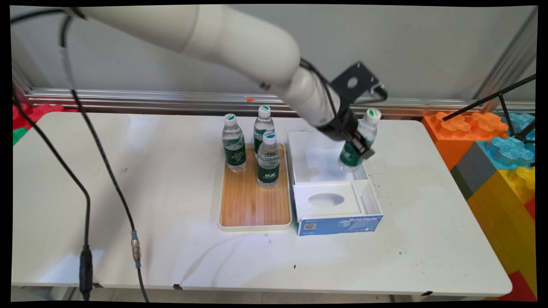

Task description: Place the picked object on the tray

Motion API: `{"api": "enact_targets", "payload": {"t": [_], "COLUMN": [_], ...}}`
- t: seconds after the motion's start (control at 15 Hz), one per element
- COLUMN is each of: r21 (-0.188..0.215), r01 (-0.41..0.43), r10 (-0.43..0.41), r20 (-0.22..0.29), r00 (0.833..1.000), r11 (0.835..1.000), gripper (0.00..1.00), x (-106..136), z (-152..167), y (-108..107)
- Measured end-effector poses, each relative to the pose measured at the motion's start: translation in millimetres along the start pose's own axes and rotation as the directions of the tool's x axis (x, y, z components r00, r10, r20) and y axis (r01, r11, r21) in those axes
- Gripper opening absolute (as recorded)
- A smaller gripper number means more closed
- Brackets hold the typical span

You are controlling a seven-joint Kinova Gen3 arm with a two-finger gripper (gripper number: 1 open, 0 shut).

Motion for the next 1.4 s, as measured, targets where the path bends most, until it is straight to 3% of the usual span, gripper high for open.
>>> {"api": "enact_targets", "payload": {"t": [0.2, 0.4, 0.67, 0.87, 1.07, 1.4], "r21": [0.027, 0.024, 0.014, -0.015, -0.06, -0.115], "r01": [0.0, 0.011, 0.015, 0.0, -0.01, -0.05], "r10": [0.0, -0.01, -0.015, 0.0, 0.012, 0.06], "r20": [-0.011, -0.019, -0.012, 0.004, 0.04, 0.083], "r00": [1.0, 1.0, 1.0, 1.0, 0.999, 0.995], "r11": [1.0, 1.0, 1.0, 1.0, 0.998, 0.992], "gripper": [0.0, 0.0, 0.0, 0.0, 0.0, 0.0], "x": [21, 34, 26, -2, -51, -127], "z": [-43, -86, -142, -185, -223, -258], "y": [2, 5, 5, 0, -12, -35]}}
